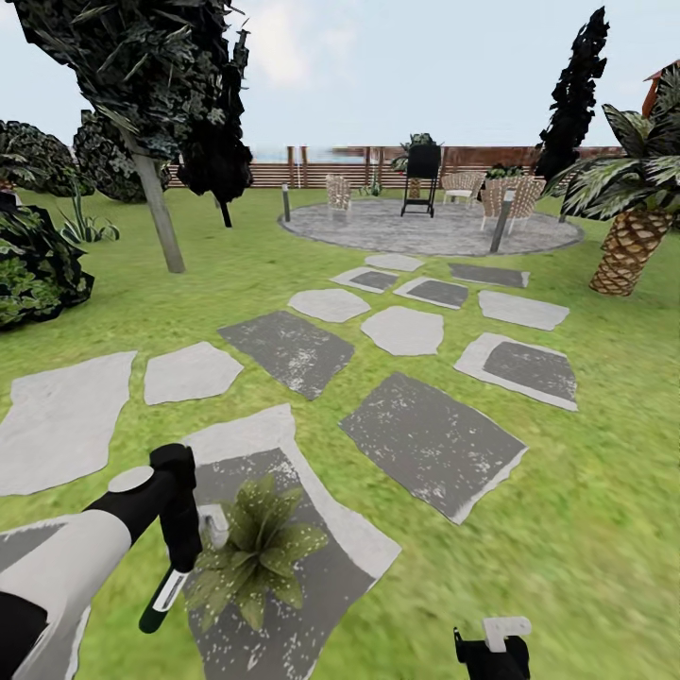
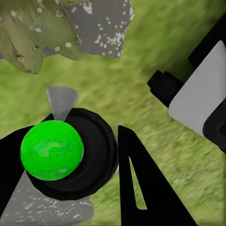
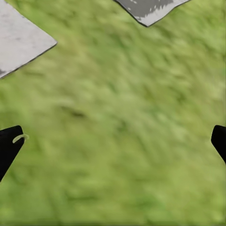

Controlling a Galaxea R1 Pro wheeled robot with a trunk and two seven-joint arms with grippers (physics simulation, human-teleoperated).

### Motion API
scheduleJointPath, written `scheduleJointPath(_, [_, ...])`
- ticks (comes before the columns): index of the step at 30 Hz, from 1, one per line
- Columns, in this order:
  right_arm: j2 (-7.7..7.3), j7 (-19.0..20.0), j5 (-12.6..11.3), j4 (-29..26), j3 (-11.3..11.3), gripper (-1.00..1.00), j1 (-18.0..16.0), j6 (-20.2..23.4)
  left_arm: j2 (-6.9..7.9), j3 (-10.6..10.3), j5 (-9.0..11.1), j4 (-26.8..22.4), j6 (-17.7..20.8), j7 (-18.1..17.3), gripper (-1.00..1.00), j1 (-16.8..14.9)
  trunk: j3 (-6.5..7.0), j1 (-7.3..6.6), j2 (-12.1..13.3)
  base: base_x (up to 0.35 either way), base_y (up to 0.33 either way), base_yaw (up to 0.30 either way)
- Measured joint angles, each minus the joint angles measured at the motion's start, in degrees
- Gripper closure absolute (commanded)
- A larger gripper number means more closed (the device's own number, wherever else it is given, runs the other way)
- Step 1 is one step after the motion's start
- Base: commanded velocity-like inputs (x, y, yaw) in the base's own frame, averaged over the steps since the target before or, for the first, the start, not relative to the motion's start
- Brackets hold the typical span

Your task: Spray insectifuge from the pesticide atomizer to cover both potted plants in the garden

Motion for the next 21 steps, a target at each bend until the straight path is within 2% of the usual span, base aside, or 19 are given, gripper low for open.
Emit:
scheduleJointPath(3, [0.0,0.0,0.0,0.0,0.0,-1.0,0.0,0.0,-0.02,0.0,-0.2,0.1,-0.1,0.0,1.0,0.0,0.0,0.01,0.0,-0.086,0.084,-0.025])
scheduleJointPath(7, [0.0,0.0,0.0,0.0,0.0,-1.0,0.0,0.0,-0.1,0.0,-0.5,0.1,0.0,0.0,1.0,0.0,0.0,0.02,0.0,-0.173,0.164,-0.197])
scheduleJointPath(15, [0.0,0.0,0.0,0.0,0.0,-1.0,0.0,0.0,-0.09,0.5,0.1,-0.4,0.7,0.2,1.0,0.0,0.0,0.0,0.0,-0.012,0.011,-0.018])
scheduleJointPath(17, [0.0,0.0,0.0,0.0,0.0,-1.0,0.0,0.0,-0.13,1.7,0.1,-0.6,0.7,0.3,1.0,-0.1,0.0,0.0,0.0,0.0,0.0,0.0])
scheduleJointPath(21, [0.0,0.0,0.0,0.0,0.0,-1.0,0.0,0.0,-0.15,5.9,0.1,-0.8,0.7,0.7,1.0,-0.3,0.0,0.0,0.0,-0.001,-0.056,0.0])
